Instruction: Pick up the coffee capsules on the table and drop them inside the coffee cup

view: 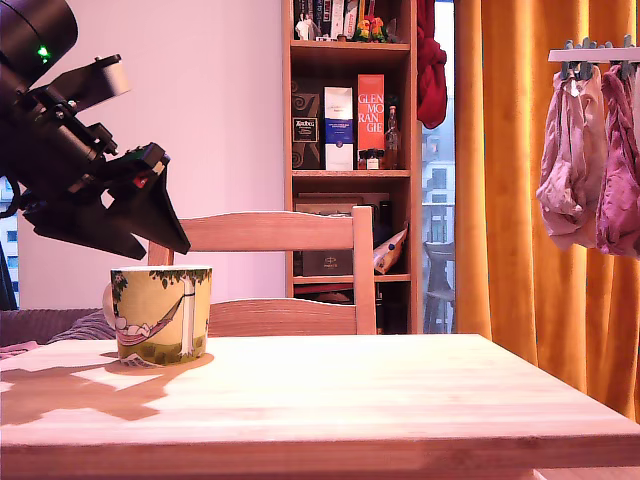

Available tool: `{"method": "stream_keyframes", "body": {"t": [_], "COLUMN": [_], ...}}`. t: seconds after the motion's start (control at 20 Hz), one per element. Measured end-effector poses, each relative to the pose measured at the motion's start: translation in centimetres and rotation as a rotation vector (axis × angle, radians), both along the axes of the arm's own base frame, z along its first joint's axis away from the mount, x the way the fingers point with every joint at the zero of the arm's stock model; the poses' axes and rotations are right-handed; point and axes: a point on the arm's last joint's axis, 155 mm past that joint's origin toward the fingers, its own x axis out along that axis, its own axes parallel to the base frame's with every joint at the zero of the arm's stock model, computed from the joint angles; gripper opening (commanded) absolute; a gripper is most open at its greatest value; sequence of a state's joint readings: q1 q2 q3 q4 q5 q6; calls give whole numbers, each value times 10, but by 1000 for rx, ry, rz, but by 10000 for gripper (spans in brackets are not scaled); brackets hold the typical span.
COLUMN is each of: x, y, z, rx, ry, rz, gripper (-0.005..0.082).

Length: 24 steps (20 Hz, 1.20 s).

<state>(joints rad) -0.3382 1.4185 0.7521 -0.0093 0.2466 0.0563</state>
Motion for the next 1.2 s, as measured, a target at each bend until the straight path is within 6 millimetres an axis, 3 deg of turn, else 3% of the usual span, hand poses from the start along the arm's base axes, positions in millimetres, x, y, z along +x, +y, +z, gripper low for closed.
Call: {"method": "stream_keyframes", "body": {"t": [0.15,0.25,0.5,0.8,0.9,1.1,1.2], "x": [-9,-15,-43,-59,-67,-73,-76], "y": [2,3,8,13,22,50,62], "z": [-6,5,55,93,94,74,79], "rx": [10,0,-39,-72,-79,-71,-104], "ry": [44,37,-26,-137,-162,-141,-156], "rz": [-5,-6,-29,-32,-18,64,119], "gripper": [184,-32,-19,-19,-19,-19,-19]}}
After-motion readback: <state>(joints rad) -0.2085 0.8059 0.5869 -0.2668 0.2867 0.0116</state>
